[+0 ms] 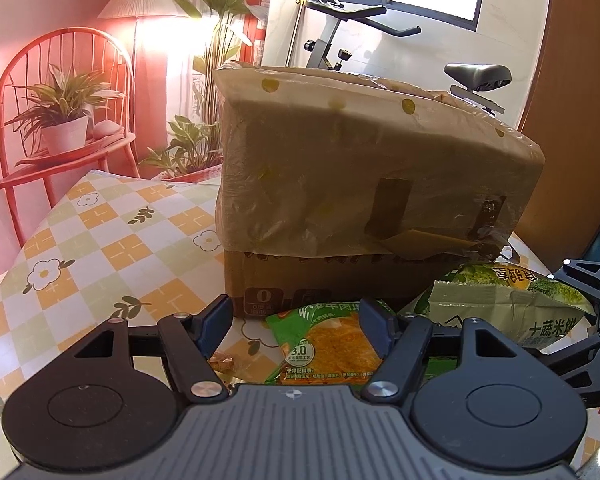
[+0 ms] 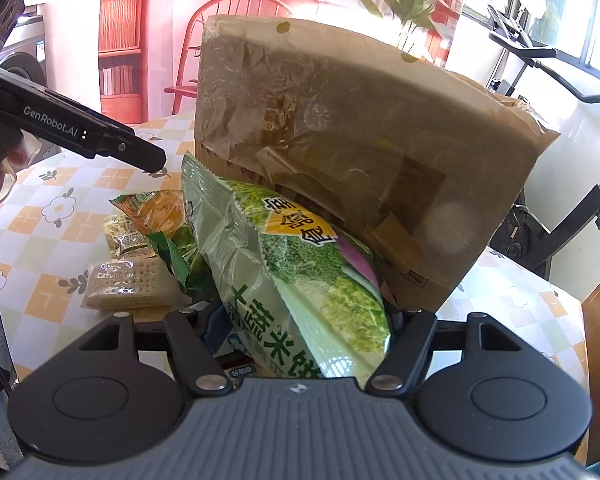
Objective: Organize snacks
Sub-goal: 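Grasp the green cracker bag with the right tool, then grasp the green beef-corn snack bag with the left tool while the right tool holds the cracker bag, then lift both green bags and carry them over the box, then open both tools to drop the green bags into the box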
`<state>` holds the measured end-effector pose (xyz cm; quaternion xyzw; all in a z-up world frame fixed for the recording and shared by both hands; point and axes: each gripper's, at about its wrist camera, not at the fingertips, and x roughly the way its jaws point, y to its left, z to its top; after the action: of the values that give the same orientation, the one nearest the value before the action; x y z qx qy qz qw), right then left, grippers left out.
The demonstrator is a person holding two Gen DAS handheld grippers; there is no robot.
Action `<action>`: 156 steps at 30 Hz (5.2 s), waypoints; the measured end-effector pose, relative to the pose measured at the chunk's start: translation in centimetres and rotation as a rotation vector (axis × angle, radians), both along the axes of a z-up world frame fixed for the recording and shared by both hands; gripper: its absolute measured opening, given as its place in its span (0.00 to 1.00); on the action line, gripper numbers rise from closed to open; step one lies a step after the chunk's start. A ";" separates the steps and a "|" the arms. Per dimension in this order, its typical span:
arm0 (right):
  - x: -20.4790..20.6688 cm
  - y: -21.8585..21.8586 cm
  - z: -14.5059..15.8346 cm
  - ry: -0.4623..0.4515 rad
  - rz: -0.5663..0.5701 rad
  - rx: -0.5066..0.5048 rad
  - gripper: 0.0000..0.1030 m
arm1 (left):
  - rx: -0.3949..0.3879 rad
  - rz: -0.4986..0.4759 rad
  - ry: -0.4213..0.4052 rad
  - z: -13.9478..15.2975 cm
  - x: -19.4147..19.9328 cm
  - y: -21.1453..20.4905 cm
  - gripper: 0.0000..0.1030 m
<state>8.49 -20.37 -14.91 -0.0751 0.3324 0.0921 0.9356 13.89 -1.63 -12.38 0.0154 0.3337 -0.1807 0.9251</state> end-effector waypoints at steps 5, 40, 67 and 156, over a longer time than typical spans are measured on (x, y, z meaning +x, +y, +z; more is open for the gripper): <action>-0.2 -0.2 -0.1 -0.008 -0.002 0.007 0.68 | -0.007 -0.003 0.009 -0.1 0.2 -0.3 0.72; 0.3 -3.7 2.6 0.095 -0.193 0.221 0.66 | -0.042 -0.022 0.033 -0.1 0.5 0.1 0.76; 0.7 -3.4 1.9 0.094 -0.193 0.219 0.66 | -0.224 -0.016 0.329 -8.3 5.4 -1.5 0.83; 2.7 -8.5 13.1 -0.224 -0.352 0.353 0.89 | -0.062 0.025 -0.198 10.9 3.3 1.2 0.86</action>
<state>11.16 -28.88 -1.79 0.1385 0.2136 -0.0242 0.9668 17.21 -0.39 -1.51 0.0004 0.2351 -0.1770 0.9557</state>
